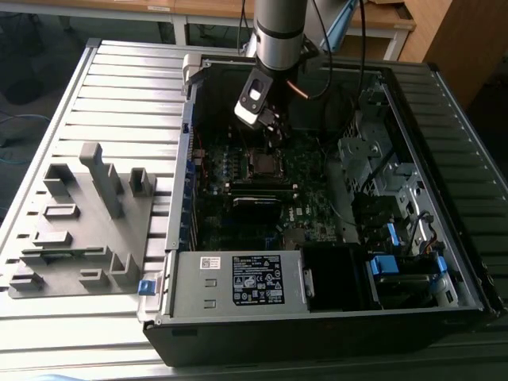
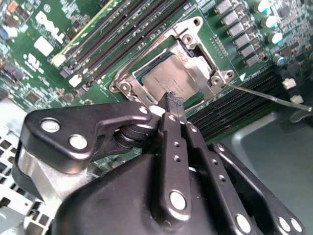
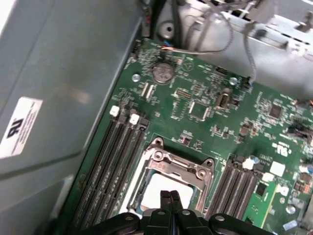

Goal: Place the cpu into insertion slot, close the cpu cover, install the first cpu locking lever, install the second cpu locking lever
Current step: 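Close the cpu cover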

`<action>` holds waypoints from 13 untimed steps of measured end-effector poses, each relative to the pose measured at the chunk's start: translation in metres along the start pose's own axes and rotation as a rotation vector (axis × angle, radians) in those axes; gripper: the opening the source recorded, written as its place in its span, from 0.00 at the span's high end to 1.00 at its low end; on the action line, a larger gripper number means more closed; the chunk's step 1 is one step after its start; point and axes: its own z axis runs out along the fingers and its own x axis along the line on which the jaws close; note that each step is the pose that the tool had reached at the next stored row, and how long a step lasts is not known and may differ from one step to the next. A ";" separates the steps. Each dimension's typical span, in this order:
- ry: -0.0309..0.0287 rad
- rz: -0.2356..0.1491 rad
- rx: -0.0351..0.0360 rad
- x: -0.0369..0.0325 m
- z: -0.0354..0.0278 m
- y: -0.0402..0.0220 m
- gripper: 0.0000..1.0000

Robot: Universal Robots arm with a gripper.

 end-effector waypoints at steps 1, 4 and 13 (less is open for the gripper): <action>0.0011 -0.019 -0.0001 0.0000 0.0000 0.0000 0.89; 0.0045 -0.072 -0.0006 0.0000 0.0000 0.0000 0.89; 0.0146 -0.232 -0.0020 0.0000 0.0001 0.0000 0.89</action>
